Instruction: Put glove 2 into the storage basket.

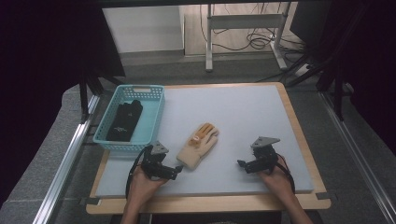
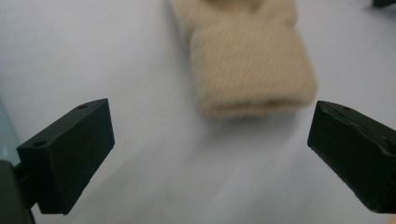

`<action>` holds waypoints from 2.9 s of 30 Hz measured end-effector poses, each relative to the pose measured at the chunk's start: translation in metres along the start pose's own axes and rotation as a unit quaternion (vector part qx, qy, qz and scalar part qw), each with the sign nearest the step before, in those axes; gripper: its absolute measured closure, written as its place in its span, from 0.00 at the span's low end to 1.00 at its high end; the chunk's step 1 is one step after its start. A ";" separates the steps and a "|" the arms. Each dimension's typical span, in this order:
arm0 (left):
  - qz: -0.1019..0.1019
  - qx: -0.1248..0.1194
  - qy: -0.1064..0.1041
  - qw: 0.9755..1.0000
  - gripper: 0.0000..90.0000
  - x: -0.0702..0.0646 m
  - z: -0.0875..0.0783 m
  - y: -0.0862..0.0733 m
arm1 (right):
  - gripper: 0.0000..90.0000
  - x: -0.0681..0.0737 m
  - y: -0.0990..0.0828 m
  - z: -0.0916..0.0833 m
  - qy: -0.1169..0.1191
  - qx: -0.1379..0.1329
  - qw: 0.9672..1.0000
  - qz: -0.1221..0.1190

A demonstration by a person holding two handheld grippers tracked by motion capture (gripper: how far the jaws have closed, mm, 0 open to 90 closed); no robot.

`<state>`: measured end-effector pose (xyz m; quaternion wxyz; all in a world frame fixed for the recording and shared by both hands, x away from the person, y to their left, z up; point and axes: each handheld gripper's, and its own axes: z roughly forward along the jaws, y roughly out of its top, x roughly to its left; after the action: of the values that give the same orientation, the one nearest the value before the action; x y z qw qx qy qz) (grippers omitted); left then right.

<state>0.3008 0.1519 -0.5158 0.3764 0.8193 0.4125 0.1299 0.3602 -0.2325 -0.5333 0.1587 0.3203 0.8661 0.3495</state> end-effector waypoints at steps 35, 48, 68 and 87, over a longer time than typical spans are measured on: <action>0.051 0.110 -0.004 0.993 0.26 -0.023 0.096 0.076 | 0.08 0.000 0.000 0.000 0.000 0.000 1.000 0.001; 0.047 0.120 -0.008 0.992 0.58 -0.027 0.092 0.082 | 0.08 0.000 0.000 0.000 0.000 0.000 1.000 0.000; 0.022 0.092 0.016 0.995 0.57 -0.001 0.052 0.119 | 0.08 0.000 0.000 0.000 0.000 0.000 1.000 0.000; -0.031 0.080 0.068 0.994 0.57 0.062 -0.009 0.141 | 0.08 0.000 0.000 0.000 0.000 0.000 1.000 0.000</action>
<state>0.4167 0.1509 -0.4136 0.2846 0.8228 0.4714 0.1406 0.3602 -0.2328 -0.5333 0.1589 0.3201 0.8661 0.3494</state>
